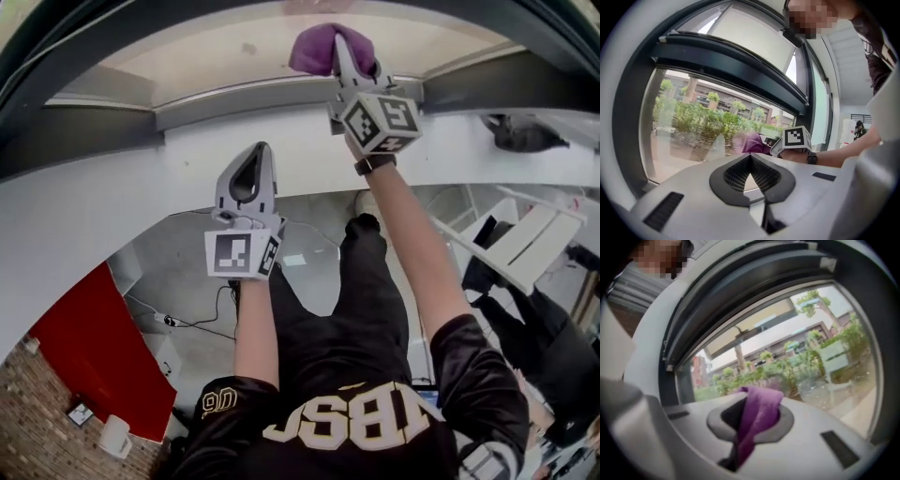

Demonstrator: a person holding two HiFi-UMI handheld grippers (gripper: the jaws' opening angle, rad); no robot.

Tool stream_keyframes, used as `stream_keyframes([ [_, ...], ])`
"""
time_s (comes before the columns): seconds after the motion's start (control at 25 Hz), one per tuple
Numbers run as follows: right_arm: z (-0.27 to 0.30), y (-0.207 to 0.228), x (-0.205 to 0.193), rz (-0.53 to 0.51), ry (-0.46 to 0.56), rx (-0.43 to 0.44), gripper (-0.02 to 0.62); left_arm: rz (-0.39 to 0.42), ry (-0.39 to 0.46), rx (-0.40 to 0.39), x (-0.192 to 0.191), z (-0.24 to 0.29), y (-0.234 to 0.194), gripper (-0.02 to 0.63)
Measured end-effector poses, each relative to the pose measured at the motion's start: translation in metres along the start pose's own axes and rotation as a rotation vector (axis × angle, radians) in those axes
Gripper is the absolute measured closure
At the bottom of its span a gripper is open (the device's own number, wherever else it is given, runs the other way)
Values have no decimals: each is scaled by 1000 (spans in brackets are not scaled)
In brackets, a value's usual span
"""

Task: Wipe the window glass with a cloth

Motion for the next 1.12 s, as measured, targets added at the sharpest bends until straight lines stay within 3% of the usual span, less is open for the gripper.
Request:
stream_keyframes([
  [0.16,-61,124,30,89,82,-266,561,-18,-6,-121,-19,57,70,587],
  [0.28,-90,194,43,105,97,-421,561,-41,16,-151,-29,85,102,586],
  [0.4,-107,224,52,84,80,-484,560,-69,30,-155,-30,95,114,588],
  [0.52,-105,210,54,83,76,-471,561,-39,33,-155,-19,84,105,587],
  [0.68,-69,118,13,102,19,-313,561,-19,36,-35,-5,38,43,586],
  [0.96,24,-146,-94,24,-154,159,561,32,14,167,25,-75,-105,587],
  [1.12,85,-279,-143,5,-197,369,561,-31,62,275,39,-133,-165,587],
])
Point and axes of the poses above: the fingertips, and each gripper's own axes: z forward along the fingers, y to its right, x out of its top, the point moved 8 cm from there along -z, backward along the fingers, and after that the axes turned 3 degrees about -x, right-handed, at the moved point
